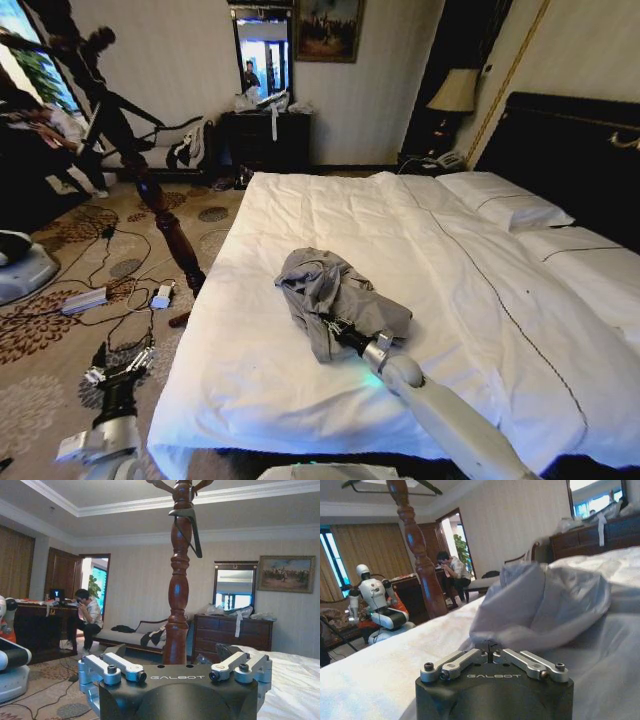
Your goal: Pick up the clothes from the bed and hang them on the clothes hanger.
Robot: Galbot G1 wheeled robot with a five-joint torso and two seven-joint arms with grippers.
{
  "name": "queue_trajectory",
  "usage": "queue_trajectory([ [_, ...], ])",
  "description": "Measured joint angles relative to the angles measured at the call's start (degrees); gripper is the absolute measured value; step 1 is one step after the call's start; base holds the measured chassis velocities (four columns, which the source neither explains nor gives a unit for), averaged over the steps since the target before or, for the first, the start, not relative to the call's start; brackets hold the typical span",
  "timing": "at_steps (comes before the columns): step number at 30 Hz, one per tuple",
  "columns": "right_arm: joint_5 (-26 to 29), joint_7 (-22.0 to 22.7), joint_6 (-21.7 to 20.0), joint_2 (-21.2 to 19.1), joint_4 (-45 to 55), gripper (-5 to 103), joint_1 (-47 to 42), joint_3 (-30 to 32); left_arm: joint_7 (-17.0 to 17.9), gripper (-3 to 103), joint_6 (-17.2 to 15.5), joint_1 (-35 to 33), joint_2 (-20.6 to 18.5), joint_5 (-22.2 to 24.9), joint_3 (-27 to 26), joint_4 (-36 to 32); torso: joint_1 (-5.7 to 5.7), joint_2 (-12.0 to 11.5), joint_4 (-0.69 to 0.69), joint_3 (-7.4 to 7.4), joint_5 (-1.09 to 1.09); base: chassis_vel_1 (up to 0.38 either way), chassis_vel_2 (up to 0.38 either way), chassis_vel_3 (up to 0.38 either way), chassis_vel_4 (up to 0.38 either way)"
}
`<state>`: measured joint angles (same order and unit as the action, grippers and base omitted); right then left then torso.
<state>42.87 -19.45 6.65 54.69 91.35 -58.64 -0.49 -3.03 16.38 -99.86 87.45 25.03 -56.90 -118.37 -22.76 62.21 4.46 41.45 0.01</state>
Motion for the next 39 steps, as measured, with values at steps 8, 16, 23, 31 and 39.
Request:
queue_trajectory([
  [8,7.70,-0.14,0.22,-3.47,8.12,0,-2.13,3.23,0.29,100,0.01,0.14,-0.43,0.41,0.09,-0.18,0.00,0.00,0.00,0.00,0.00,0.000,0.000,0.000,0.000],
  [16,5.23,2.30,0.09,-5.38,9.95,-3,-5.63,6.41,0.40,100,0.07,-0.30,-0.58,0.56,0.53,-0.64,0.00,0.01,0.00,0.00,0.00,0.000,0.000,0.000,0.000],
  [23,-1.13,-2.58,1.59,-5.05,6.42,24,-7.69,7.01,0.53,100,0.07,-0.87,-1.09,0.84,0.16,-1.10,0.00,0.01,0.00,0.00,0.00,0.000,0.000,0.000,0.000],
  [31,-1.97,-3.02,1.39,-4.28,4.60,51,-5.59,5.35,0.56,100,0.08,-0.92,-0.99,0.89,-0.05,-0.86,-0.01,0.01,-0.01,0.00,0.00,0.000,0.000,0.000,0.000],
  [39,-1.09,0.44,-2.29,-3.17,2.79,89,-3.56,2.79,0.57,100,0.15,-0.05,-0.53,0.70,0.19,0.06,-0.01,0.00,0.00,0.00,-0.01,0.000,0.000,0.000,0.000],
])
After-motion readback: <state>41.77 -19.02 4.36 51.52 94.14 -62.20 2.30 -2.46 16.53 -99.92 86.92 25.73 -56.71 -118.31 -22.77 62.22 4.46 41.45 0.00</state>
